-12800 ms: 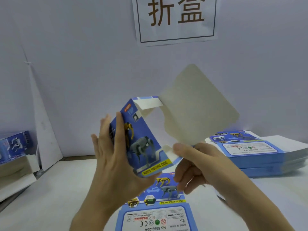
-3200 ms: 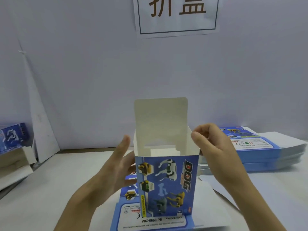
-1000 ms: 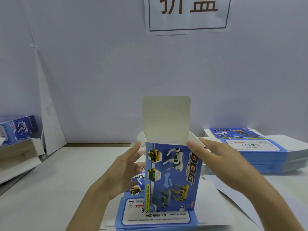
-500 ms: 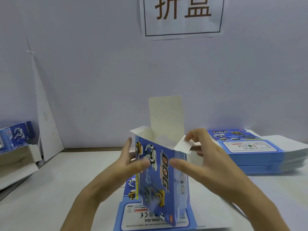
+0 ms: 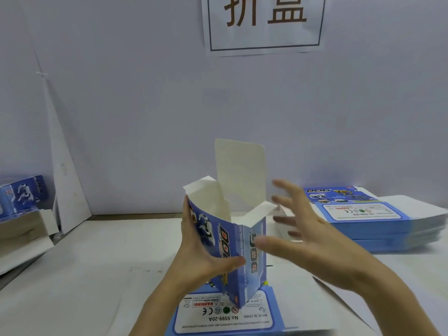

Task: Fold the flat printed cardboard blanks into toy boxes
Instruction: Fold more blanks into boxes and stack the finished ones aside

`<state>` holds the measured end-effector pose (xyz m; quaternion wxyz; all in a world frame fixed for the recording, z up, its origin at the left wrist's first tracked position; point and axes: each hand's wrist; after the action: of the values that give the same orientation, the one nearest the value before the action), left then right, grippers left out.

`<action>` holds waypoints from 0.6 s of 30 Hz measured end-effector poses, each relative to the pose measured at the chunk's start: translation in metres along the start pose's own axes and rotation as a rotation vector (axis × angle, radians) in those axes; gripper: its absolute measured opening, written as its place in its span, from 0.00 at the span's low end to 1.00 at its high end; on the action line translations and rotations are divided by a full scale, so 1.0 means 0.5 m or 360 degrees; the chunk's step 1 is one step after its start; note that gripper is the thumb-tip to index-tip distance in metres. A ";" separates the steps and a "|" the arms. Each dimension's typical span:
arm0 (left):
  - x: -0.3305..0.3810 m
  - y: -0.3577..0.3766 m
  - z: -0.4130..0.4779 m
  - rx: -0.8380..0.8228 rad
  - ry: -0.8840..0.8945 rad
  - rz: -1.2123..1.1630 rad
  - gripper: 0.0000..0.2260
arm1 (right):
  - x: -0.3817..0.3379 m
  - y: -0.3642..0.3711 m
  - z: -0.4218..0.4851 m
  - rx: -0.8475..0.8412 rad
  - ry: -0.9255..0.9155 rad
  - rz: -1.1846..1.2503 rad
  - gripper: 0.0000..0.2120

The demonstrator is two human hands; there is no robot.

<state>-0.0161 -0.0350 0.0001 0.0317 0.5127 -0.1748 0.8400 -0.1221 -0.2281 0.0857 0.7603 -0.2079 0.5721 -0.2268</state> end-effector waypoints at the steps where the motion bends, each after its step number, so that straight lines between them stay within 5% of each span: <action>1: 0.001 0.001 0.000 -0.0016 -0.0022 -0.0032 0.59 | -0.001 -0.003 0.004 0.0128 -0.0012 0.0100 0.40; 5: 0.009 0.005 -0.001 -0.0047 -0.0082 -0.0052 0.60 | -0.016 -0.017 0.041 0.0683 -0.0149 0.0235 0.42; 11: 0.015 0.011 0.000 -0.0043 -0.0140 -0.0033 0.57 | -0.036 -0.018 0.129 0.0843 -0.0211 -0.0159 0.19; 18: 0.010 0.012 0.003 -0.0059 -0.0120 -0.0060 0.56 | -0.030 -0.035 0.204 0.0887 -0.0169 -0.0072 0.16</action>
<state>-0.0186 -0.0419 0.0036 0.0504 0.5465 -0.1817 0.8159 -0.0293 -0.2279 0.1337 0.8118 -0.0152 0.4423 -0.3810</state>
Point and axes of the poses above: each hand's wrist, its own z-axis towards the middle knuckle, its own y-axis out of the palm, x = y × z, and after that the axes turned 1 degree about z, right-handed
